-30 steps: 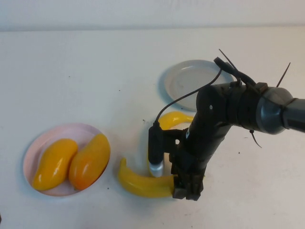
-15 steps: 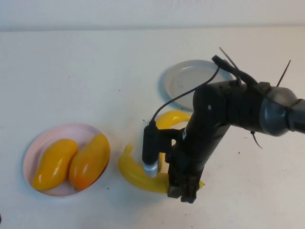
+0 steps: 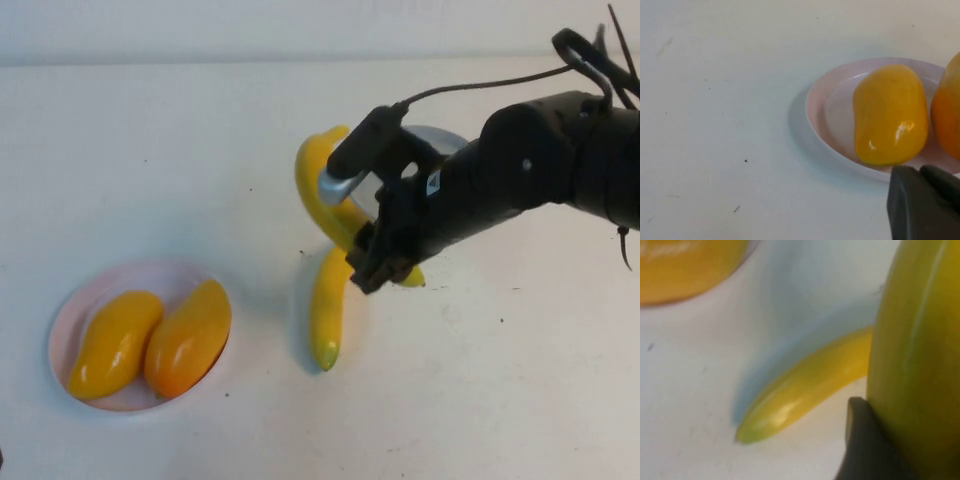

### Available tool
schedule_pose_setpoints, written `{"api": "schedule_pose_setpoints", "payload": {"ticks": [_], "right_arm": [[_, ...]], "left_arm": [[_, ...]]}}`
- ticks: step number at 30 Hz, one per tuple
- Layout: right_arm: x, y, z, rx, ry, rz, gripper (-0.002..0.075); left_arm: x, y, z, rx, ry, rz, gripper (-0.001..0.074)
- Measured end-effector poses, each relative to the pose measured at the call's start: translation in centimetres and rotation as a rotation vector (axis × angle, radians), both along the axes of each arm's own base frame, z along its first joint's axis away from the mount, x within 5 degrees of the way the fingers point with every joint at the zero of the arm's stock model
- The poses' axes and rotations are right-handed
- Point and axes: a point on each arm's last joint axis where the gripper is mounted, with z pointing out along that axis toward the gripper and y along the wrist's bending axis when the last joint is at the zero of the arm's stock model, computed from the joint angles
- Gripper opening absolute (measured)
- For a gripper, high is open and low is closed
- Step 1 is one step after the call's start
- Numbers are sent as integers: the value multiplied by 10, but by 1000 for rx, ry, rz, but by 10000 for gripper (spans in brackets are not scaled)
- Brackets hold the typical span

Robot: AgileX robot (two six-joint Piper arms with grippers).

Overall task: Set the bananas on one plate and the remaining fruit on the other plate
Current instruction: Put another type of fruit in the right plate

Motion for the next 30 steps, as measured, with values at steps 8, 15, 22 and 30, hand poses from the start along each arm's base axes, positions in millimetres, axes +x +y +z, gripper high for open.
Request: {"api": "schedule_pose_setpoints", "payload": {"ticks": [8, 15, 22, 30], "right_arm": [[57, -38, 28, 214, -64, -356, 309], [113, -62, 28, 185, 39, -498, 309], [151, -55, -6, 67, 177, -526, 309], [177, -50, -41, 0, 199, -556, 309]], "left_arm": [[0, 0, 0, 0, 0, 0, 0], [0, 0, 0, 0, 0, 0, 0], [0, 0, 0, 0, 0, 0, 0], [0, 0, 0, 0, 0, 0, 0]]}}
